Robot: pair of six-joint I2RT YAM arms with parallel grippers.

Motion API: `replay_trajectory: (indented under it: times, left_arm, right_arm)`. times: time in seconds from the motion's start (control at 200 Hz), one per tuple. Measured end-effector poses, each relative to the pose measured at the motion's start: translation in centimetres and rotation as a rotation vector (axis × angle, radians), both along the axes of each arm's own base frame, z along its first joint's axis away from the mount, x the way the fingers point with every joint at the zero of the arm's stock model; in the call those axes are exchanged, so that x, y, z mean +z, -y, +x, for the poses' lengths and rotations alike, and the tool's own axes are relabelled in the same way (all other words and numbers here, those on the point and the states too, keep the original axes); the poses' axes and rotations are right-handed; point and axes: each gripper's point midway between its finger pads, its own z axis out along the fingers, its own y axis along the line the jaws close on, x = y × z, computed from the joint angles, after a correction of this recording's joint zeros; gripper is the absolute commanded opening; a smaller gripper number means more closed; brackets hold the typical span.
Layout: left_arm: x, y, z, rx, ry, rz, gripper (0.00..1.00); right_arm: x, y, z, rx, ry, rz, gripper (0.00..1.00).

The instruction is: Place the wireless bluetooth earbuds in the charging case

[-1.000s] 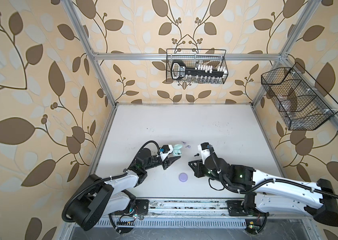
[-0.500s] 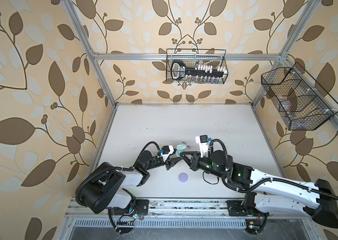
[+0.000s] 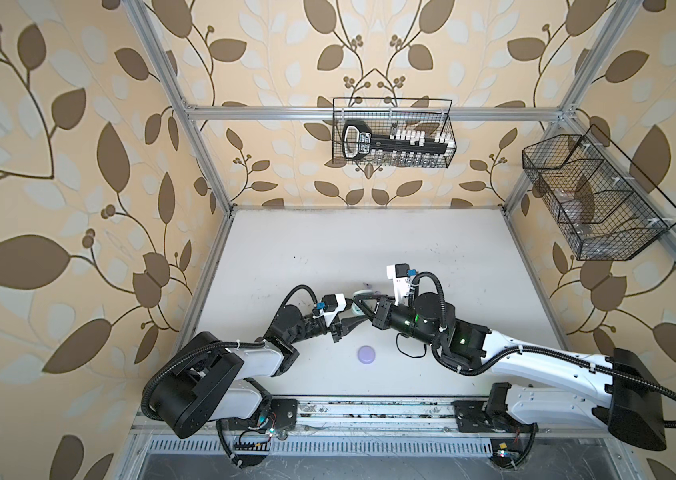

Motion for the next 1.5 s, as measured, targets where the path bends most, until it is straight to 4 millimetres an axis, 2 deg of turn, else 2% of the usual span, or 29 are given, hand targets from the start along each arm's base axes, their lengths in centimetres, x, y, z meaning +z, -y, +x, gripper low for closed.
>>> replay_trajectory:
  times: [0.2,0.6,0.9,0.975,1.105,1.195,1.505]
  left_arm:
    - [0.2,-0.3,-0.4,0.004,0.008,-0.006,0.00]
    - [0.4,-0.6,-0.9,0.005,0.021,-0.011,0.00]
    - [0.2,-0.9,-1.0,0.015,0.020,-0.010,0.00]
    - [0.1,-0.9,-1.0,0.021,0.019,-0.009,0.00]
    - [0.1,-1.1,-1.2,0.024,0.019,-0.009,0.00]
    - [-0.1,-1.2,-1.3,0.025,0.015,-0.006,0.00]
    - [-0.8,-1.3,-1.3,0.032,-0.009,0.012,0.00]
  right_arm:
    - [-1.8,0.4,-0.2,-0.006,-0.046,-0.003,0.13]
    - [-1.7,-0.2,-0.4,-0.004,-0.071,0.050,0.12]
    - [-2.4,-0.6,-0.8,-0.003,-0.099,0.069,0.11]
    - [-2.5,-0.5,-0.8,-0.011,-0.104,0.072,0.13]
    - [-2.7,-0.5,-0.8,-0.022,-0.109,0.068,0.23]
    - [-2.8,-0.3,-0.6,-0.038,-0.106,0.062,0.27]
    - [-3.4,-0.5,-0.6,-0.062,-0.093,-0.005,0.31]
